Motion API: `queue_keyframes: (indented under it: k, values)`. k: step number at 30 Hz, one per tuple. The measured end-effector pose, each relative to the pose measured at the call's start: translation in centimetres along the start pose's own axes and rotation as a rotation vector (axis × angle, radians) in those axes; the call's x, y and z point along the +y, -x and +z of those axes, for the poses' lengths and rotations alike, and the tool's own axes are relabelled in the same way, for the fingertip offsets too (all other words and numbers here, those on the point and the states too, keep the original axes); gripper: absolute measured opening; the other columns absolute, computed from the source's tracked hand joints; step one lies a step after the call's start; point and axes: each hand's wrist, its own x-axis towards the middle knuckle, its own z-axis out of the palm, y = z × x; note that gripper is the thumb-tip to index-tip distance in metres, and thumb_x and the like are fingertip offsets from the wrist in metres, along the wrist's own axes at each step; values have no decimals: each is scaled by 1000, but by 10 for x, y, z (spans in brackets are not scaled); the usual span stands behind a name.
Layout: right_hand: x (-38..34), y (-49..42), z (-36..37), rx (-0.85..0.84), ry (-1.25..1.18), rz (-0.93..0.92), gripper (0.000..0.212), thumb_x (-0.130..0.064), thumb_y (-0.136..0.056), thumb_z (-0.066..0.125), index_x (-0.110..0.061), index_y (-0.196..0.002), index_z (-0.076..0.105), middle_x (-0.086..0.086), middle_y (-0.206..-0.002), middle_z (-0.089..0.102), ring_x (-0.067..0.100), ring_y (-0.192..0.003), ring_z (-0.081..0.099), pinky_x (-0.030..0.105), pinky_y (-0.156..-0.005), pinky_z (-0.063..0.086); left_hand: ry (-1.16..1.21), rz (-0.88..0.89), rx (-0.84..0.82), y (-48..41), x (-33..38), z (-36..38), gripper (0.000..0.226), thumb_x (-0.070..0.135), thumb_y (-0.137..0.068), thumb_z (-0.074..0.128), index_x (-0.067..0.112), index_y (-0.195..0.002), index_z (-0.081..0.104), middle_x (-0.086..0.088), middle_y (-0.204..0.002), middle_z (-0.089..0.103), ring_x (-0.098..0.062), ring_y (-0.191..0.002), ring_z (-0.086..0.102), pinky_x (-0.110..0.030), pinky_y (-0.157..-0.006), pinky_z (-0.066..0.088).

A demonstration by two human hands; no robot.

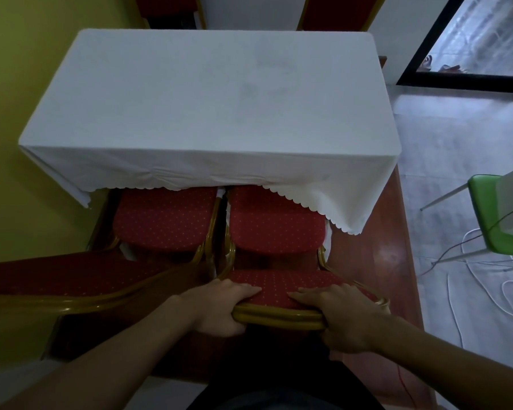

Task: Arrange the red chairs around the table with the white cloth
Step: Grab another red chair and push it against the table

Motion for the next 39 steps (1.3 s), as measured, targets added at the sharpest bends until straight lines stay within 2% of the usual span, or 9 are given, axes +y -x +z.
queue_keyframes:
  k: [5, 11, 16, 22, 28, 31, 34, 39]
  values:
    - [0, 0, 5, 37, -20, -16, 80, -20, -83, 60, -36, -155, 30, -13, -159, 36, 11, -142, 42, 38, -115, 36, -19, 1, 14, -1, -1, 6, 70, 31, -97, 54, 32, -157, 19, 7, -160, 28, -15, -145, 27, -35, -118, 17]
    - [-10, 1, 15, 31, -45, -50, 77, -24, -85, 55, -34, -156, 29, -10, -161, 35, 15, -144, 40, 41, -117, 34, -47, -7, -36, 10, -10, 11, 67, 28, -98, 50, 33, -158, 18, 6, -163, 23, -15, -148, 21, -36, -118, 11]
    - [-20, 0, 21, 18, -41, -57, 77, -27, -86, 55, -36, -157, 26, -8, -162, 32, 15, -144, 39, 41, -119, 30, -56, -11, -26, 18, -12, 15, 68, 22, -98, 50, 32, -158, 19, 4, -163, 22, -14, -148, 20, -30, -117, 9]
    - [-15, -1, 24, 38, -67, -53, 75, -36, -85, 55, -42, -155, 29, -13, -160, 35, 12, -143, 41, 38, -119, 32, -52, -29, -8, 18, -12, 17, 70, 23, -96, 50, 32, -158, 17, 4, -163, 23, -15, -148, 22, -35, -119, 12]
    - [-7, 1, 26, 99, -100, -58, 70, -57, -86, 53, -47, -152, 33, -19, -156, 40, 4, -140, 43, 24, -115, 30, -50, -40, -28, 16, -16, 17, 72, 25, -97, 50, 32, -158, 14, 3, -164, 19, -14, -149, 18, -35, -119, 10]
    - [-2, 1, 26, 79, -65, -71, 72, -60, -86, 53, -48, -153, 29, -21, -157, 37, 4, -139, 43, 28, -116, 33, -45, -48, -41, 17, -18, 17, 73, 28, -96, 51, 35, -158, 13, 5, -164, 17, -15, -149, 18, -40, -121, 10]
    - [10, 4, 27, 60, -32, -69, 73, -60, -86, 53, -51, -153, 25, -24, -157, 36, 4, -139, 43, 36, -115, 38, -47, -44, -24, 17, -20, 18, 72, 30, -96, 51, 34, -158, 14, 5, -164, 18, -13, -149, 18, -38, -120, 11]
    - [13, 2, 25, 47, -48, -76, 70, -52, -87, 52, -54, -152, 25, -26, -157, 34, 4, -139, 43, 34, -114, 39, -41, -48, 4, 16, -24, 18, 72, 30, -95, 53, 32, -158, 17, 4, -163, 21, -13, -148, 22, -36, -120, 14]
